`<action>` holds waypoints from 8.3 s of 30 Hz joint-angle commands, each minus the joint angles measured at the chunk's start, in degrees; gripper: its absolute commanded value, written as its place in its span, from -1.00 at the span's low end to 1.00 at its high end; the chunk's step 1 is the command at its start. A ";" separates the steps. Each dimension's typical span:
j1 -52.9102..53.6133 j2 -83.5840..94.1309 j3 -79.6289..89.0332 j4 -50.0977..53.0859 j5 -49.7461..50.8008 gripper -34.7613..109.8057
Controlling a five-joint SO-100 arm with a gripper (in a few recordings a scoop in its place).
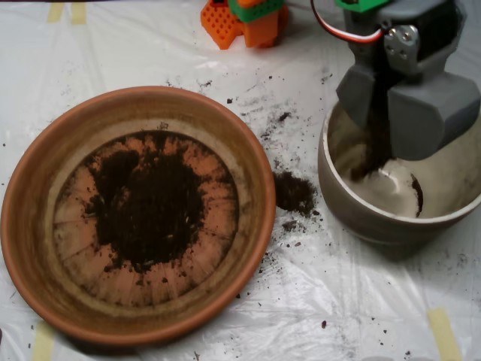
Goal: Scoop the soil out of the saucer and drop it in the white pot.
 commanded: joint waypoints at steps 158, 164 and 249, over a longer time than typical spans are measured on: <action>24.87 41.48 33.49 -21.01 3.08 -0.53; 14.50 34.72 25.40 -14.85 3.25 -0.53; 39.99 44.47 67.06 -29.09 5.01 0.10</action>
